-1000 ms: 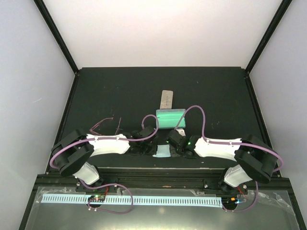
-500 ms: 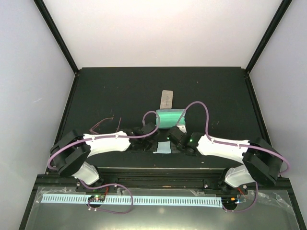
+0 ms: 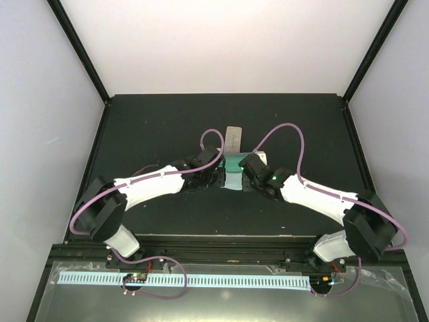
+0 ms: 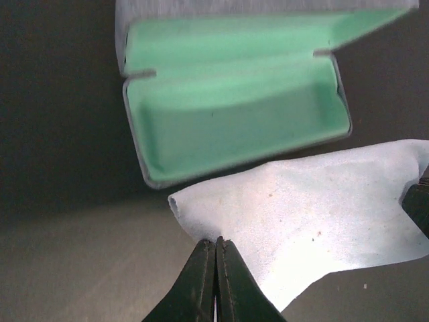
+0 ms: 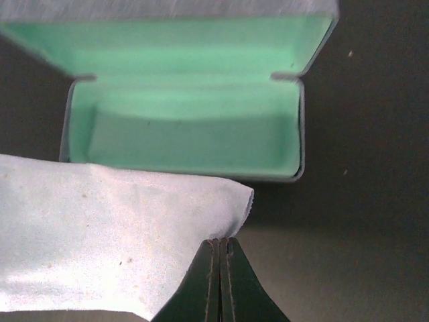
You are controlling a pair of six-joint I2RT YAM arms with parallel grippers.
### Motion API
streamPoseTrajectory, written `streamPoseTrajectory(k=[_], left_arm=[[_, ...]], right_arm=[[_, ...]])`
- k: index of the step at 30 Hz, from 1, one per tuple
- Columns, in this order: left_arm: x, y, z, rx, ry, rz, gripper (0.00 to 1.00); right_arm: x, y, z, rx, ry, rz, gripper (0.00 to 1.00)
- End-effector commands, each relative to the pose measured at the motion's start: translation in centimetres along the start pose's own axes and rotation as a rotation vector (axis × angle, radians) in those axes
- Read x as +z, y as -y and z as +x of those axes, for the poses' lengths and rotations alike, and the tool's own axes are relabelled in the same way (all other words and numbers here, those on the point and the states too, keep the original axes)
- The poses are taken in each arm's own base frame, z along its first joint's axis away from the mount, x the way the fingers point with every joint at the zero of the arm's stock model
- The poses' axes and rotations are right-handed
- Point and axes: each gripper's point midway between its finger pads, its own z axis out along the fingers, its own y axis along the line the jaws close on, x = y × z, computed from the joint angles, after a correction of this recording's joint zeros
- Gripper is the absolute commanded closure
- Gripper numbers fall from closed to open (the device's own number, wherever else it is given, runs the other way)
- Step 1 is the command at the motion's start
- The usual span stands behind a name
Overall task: Organize the sunglasses
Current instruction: Place the glasses cleaning cloth in the sunglasses case.
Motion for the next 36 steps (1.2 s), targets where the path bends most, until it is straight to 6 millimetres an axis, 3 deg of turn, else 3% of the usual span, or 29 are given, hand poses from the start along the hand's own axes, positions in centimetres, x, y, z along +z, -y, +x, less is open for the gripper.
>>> streamPoseTrajectory(k=[1,10,18,36], left_arm=[[1.1,0.9,-3.4,0.018,0.039,0.045,0.98],[4.9,0.9,-6.3,-0.001,0.007,0.091,0.98],[7.7,-0.5,-5.8,-0.026,-0.057,0.070,0.98],[8.3,-2.0,-4.3,-0.046,-0.093,0.015,0.98]], right_arm=[[1.1,0.2,-3.5,0.021,0.058,-0.010,0.99],[4.6,1.8,-5.8,0.058,0.049,0.021,0.99],[6.7,2.7,-5.8,0.062,0.014,0.044,0.99],[8.7,3.6,-4.4,0.059,-0.059,0.105,0.99]])
